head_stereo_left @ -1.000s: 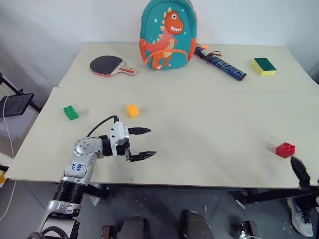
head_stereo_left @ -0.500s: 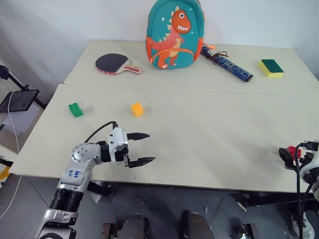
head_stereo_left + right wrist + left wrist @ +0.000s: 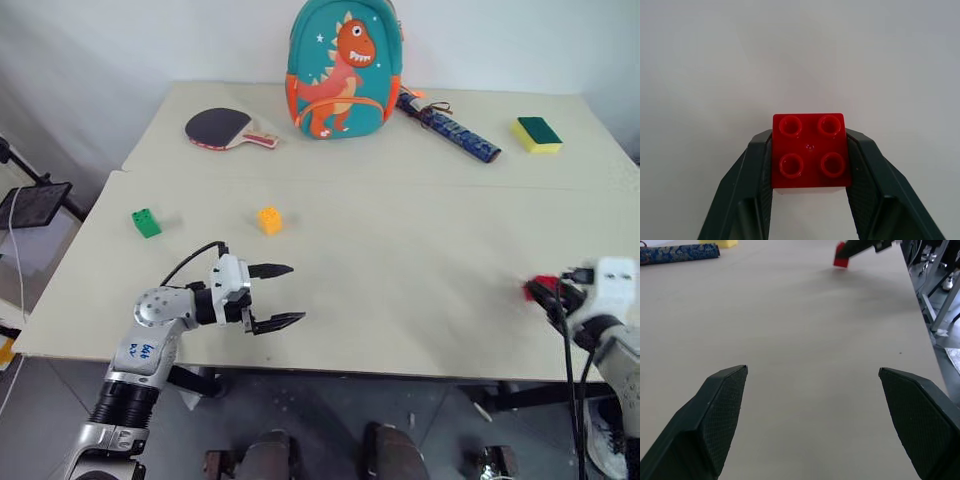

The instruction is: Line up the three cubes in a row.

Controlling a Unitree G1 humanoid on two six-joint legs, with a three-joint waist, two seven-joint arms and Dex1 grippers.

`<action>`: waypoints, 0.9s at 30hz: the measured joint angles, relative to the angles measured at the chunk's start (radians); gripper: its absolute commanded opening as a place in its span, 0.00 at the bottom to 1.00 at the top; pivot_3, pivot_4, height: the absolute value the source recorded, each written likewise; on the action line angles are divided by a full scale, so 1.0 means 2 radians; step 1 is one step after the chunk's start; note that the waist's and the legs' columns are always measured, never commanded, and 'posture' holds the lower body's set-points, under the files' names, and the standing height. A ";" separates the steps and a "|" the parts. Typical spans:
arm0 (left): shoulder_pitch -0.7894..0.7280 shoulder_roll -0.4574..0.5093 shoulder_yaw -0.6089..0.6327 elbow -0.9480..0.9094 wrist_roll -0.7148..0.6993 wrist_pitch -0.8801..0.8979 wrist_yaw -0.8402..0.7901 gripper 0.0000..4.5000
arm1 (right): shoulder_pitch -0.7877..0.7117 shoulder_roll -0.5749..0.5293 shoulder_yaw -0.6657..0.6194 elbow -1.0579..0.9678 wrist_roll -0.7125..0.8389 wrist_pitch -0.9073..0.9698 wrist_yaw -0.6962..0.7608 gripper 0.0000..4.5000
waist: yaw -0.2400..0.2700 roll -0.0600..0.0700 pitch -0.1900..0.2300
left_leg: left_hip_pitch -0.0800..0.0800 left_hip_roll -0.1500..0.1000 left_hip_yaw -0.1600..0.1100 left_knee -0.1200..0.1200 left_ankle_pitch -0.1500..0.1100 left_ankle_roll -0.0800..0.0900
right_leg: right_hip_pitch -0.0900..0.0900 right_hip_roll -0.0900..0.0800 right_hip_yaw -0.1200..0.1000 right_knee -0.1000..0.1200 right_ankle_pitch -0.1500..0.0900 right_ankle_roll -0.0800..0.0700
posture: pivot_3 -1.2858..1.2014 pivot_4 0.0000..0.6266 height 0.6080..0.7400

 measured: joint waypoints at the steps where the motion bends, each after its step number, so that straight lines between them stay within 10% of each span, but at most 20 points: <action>1: 0.002 0.000 0.000 -0.001 0.000 0.000 0.001 1.00 | -0.020 -0.002 0.024 -0.003 0.001 -0.016 0.031 0.42 | -0.001 0.000 0.000 | 0.000 0.000 0.000 0.000 0.000 0.000 | 0.000 0.000 0.000 0.000 0.000 0.000 | 0.52 0.24 1.00; 9: 0.053 0.018 0.019 -0.034 -0.002 0.014 0.012 1.00 | -0.174 -0.040 0.237 0.149 -0.079 -0.199 0.354 0.42 | 0.005 0.000 0.000 | -0.002 0.001 0.001 0.001 -0.002 -0.001 | 0.000 0.001 -0.003 0.000 0.000 0.000 | 0.52 0.24 1.00; 17: 0.084 0.027 0.034 -0.078 -0.009 0.033 0.031 1.00 | -0.253 -0.028 0.297 0.336 -0.146 -0.336 0.492 0.42 | -0.001 -0.001 0.000 | -0.001 0.003 0.001 0.001 -0.003 -0.002 | 0.000 0.002 -0.006 0.000 0.000 0.000 | 0.52 0.24 1.00; 27: 0.112 0.028 0.070 -0.092 -0.024 0.044 0.059 1.00 | -0.257 -0.001 0.281 0.351 -0.149 -0.334 0.496 1.00 | 0.002 0.000 0.000 | -0.001 0.003 0.000 0.002 -0.003 -0.003 | 0.001 0.001 -0.006 0.001 0.000 0.000 | 0.52 0.24 1.00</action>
